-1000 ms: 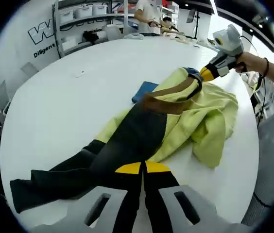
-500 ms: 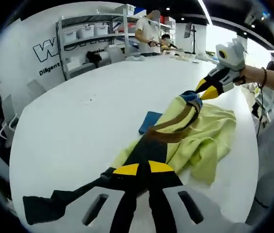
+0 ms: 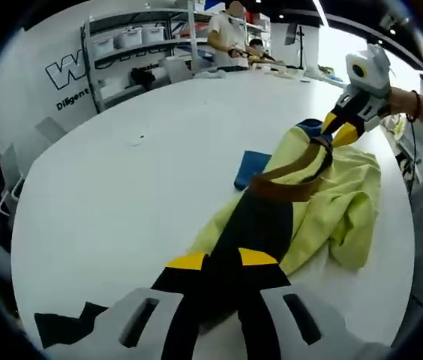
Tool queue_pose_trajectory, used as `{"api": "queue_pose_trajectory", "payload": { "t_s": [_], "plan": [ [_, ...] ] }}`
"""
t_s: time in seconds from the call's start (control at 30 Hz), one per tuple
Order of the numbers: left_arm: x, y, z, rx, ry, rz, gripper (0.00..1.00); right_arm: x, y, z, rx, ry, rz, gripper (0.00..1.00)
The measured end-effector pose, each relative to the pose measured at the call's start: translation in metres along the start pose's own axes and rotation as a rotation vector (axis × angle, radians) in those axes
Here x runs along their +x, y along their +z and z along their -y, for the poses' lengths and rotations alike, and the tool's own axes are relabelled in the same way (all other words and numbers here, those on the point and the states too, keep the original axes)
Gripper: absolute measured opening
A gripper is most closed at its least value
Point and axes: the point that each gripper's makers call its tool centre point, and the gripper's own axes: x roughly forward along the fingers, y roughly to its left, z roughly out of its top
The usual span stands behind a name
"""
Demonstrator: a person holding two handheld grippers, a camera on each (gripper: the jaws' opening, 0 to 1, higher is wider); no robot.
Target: Fold the garment on the visible template until the final outline fits inside the template.
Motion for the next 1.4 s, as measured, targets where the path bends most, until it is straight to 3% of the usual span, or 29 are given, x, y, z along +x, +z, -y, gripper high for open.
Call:
{"api": "queue_pose_trajectory", "payload": {
  "t_s": [0.2,0.27,0.9,1.07,1.17,1.33,1.4],
  "plan": [
    [-0.002,0.003,-0.006,0.021,0.037,0.006,0.18,-0.001,-0.003,-0.001,0.004,0.006,-0.008,0.03],
    [0.002,-0.002,-0.005,0.011,0.016,-0.008,0.17,-0.002,-0.004,-0.002,0.002,0.007,-0.008,0.00],
    [-0.006,-0.004,-0.003,-0.008,0.017,-0.021,0.07,-0.005,0.001,-0.010,-0.021,0.032,0.006,0.00],
    [-0.023,0.008,-0.004,0.008,0.031,0.022,0.07,-0.015,0.010,-0.015,-0.018,0.041,0.024,0.00],
    [-0.036,0.024,-0.009,0.010,0.052,0.081,0.07,-0.020,0.018,-0.013,-0.030,0.026,0.040,0.00],
    [-0.051,0.045,-0.022,0.014,0.123,0.147,0.06,-0.027,0.046,-0.007,-0.054,-0.016,0.101,0.00],
    [-0.058,0.057,-0.032,0.016,0.169,0.183,0.06,-0.029,0.070,0.002,-0.060,-0.056,0.161,0.00]
  ]
}}
